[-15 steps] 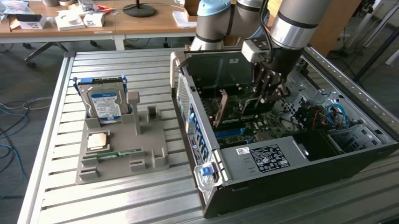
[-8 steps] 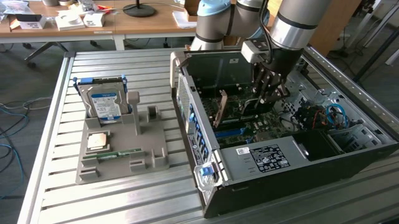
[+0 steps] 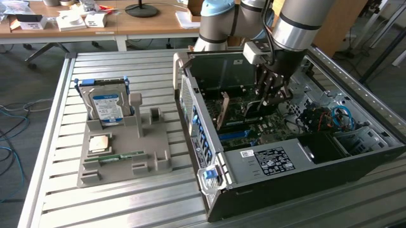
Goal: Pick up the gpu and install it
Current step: 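Insert the gpu into the slot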
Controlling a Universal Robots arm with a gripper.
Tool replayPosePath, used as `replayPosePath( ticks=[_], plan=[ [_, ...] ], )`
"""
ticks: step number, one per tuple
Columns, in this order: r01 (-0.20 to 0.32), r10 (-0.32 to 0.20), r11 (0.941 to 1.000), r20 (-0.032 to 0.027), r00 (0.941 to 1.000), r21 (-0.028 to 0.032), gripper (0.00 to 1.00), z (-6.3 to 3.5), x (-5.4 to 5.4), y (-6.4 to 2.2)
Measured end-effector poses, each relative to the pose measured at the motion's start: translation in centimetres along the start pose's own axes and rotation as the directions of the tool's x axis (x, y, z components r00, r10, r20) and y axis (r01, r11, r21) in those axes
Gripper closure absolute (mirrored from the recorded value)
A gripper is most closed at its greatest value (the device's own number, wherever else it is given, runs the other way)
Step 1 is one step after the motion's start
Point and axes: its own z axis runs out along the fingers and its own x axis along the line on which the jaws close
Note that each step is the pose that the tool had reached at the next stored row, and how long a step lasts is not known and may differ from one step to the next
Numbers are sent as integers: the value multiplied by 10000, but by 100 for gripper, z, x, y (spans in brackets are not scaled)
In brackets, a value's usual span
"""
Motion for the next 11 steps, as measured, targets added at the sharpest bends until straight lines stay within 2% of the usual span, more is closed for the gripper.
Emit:
replayPosePath(
  ticks=[4,11],
  plan=[
    [0,0,10000,-3,10000,-2,74,51,1,-1],
    [-2,2,10000,-5,10000,-1,74,58,1,13]
  ],
)
